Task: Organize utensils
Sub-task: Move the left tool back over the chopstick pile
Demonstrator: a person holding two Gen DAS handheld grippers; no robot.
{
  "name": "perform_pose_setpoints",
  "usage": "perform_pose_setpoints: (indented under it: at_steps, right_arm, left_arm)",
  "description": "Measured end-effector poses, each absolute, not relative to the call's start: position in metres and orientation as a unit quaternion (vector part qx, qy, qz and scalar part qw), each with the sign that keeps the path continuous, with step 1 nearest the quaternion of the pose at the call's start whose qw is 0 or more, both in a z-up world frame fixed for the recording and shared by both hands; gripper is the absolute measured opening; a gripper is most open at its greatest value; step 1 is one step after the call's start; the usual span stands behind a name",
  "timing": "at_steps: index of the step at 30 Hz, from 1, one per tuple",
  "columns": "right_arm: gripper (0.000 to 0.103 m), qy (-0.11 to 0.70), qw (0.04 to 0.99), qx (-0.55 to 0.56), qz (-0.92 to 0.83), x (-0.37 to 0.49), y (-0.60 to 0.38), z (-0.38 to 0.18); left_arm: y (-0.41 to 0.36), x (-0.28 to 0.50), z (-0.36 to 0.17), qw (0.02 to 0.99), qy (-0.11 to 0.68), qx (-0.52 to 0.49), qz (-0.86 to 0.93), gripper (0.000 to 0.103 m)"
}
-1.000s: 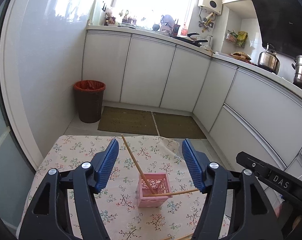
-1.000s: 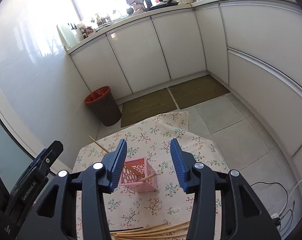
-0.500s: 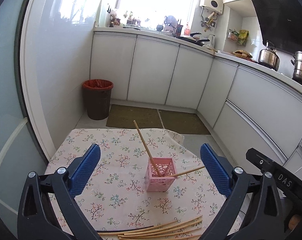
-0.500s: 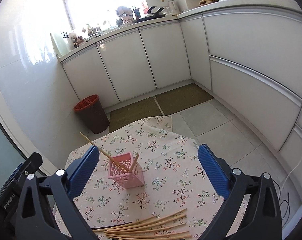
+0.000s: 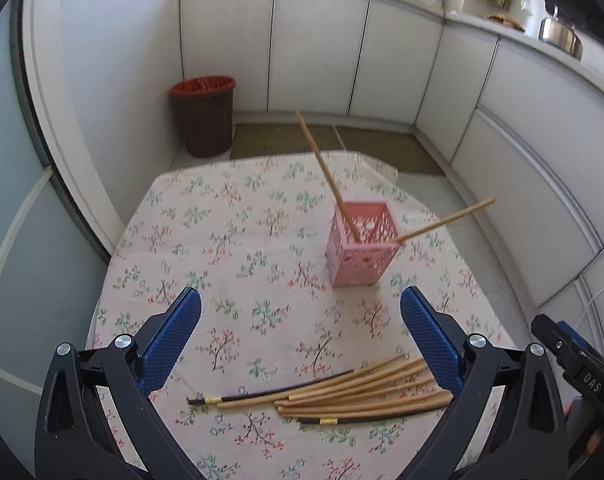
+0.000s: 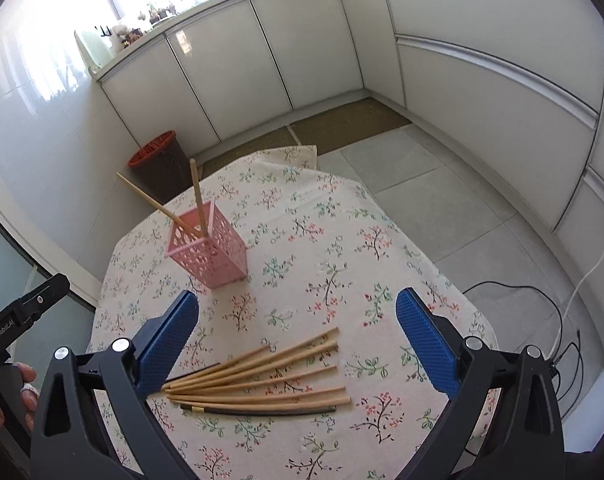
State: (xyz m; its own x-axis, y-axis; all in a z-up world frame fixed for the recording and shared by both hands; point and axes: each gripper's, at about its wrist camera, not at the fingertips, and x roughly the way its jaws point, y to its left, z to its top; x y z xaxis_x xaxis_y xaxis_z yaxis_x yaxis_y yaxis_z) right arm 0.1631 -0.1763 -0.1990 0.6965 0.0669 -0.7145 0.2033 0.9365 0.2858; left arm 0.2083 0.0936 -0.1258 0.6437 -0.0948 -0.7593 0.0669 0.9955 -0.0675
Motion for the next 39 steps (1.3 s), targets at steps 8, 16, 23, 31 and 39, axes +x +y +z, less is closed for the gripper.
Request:
perform_pose_setpoints:
  at_steps: [8, 16, 23, 31, 39]
  right_arm:
    - [0.096, 0.458, 0.86, 0.223, -0.029, 0.159, -0.202, -0.252]
    - [0.096, 0.465, 0.847, 0.258, -0.021, 0.16, -0.214, -0.26]
    - [0.096, 0.469, 0.846, 0.252, -0.019, 0.163, -0.21, -0.259]
    - [0.096, 0.484, 0.839, 0.248, -0.018, 0.167, -0.207, -0.267]
    - [0.096, 0.502, 0.821, 0.269, -0.032, 0.168, -0.22, -0.278]
  left_arm:
    - [0.132, 0.228, -0.222, 0.786, 0.614, -0.058, -0.05, 0.096]
    - [0.117, 0.233, -0.233, 0.783, 0.622, -0.008, -0.019, 0.096]
    - [0.117, 0.236, -0.219, 0.809, 0.588, 0.012, 0.015, 0.096]
    - [0.102, 0.241, -0.219, 0.823, 0.567, 0.034, 0.0, 0.096]
    - [0.058, 0.254, -0.238, 0.795, 0.596, 0.053, -0.101, 0.096]
